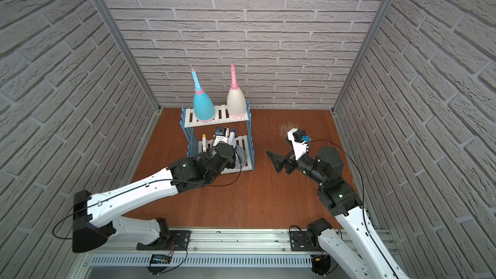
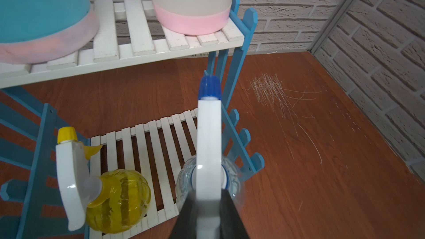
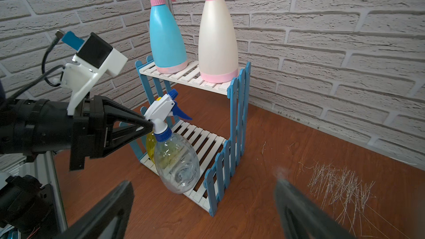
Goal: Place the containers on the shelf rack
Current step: 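Place the container on the shelf.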
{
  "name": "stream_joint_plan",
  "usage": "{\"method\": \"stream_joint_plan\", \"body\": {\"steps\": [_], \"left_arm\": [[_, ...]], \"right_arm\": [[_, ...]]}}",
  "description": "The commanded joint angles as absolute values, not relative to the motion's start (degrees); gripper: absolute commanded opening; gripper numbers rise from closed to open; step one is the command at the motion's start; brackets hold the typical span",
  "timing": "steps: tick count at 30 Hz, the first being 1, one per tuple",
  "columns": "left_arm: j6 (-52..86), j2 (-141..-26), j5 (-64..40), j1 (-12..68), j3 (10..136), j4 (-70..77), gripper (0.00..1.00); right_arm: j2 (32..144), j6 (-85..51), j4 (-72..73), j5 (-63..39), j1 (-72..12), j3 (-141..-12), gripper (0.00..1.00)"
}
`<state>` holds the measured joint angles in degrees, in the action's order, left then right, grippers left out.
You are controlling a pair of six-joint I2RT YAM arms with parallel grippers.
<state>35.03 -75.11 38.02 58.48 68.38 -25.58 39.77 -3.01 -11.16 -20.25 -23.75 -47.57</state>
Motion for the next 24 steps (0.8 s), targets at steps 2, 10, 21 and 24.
{"method": "stream_joint_plan", "body": {"steps": [2,10,21,24], "left_arm": [[39.43,-77.33,41.63,57.96,68.0,-21.87,0.0],[40.22,-83.53,42.34,56.53,69.84,-22.01,0.0],[38.59,-88.51,44.73,55.48,72.46,-22.81,0.0],[38.49,-89.26,45.1,55.32,72.88,-22.89,0.0]], "right_arm": [[39.27,-2.96,-6.99,-22.16,-23.97,-46.57,1.0],[38.92,-1.94,-7.69,-22.28,-23.91,-46.42,1.0],[38.92,-0.3,-8.69,-20.67,-23.93,-46.5,1.0],[39.43,-0.17,-8.64,-20.7,-23.91,-46.49,1.0]]}}
